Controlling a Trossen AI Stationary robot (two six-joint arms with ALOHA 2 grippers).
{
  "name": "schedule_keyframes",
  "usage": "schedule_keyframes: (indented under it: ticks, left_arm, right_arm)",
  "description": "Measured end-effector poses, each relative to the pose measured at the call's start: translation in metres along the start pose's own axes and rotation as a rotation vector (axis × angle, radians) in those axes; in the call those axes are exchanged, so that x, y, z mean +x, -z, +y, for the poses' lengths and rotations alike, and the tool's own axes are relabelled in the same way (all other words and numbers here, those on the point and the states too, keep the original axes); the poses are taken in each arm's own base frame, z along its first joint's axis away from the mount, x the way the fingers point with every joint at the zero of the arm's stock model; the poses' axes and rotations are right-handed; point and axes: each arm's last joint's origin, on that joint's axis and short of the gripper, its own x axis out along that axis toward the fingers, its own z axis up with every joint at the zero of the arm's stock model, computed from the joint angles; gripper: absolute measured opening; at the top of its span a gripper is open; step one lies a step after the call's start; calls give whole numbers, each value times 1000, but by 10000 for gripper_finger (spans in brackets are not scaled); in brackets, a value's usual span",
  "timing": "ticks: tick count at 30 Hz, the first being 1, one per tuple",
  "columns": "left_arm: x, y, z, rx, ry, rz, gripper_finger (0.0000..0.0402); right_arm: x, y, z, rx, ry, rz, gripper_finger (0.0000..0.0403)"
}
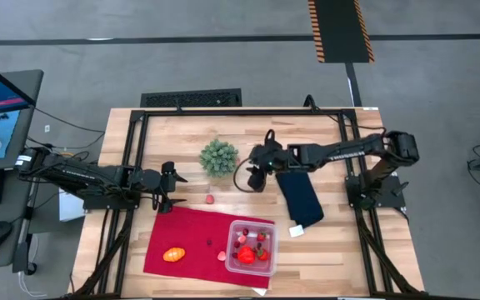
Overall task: Pick and placing Produce into tupperware
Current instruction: Put the top apricot into the transparent bin
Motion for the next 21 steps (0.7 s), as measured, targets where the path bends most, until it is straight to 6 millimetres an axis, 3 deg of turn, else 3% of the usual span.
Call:
schedule_keyframes:
  ticks: [9, 13, 17, 21]
  left_arm:
    - [0, 0, 0, 0, 0, 0, 326]
    - [0, 0, 0, 0, 0, 0, 326]
    - [0, 0, 0, 0, 0, 0, 326]
    - [0, 0, 0, 0, 0, 0, 326]
  right_arm:
    - [0, -11, 0, -178, -21, -109, 160]
    - [-1, -6, 5, -101, -35, -71, 152]
    - [-1, -3, 5, 119, -20, -44, 141]
    - [-1, 4, 4, 88, -6, 33, 133]
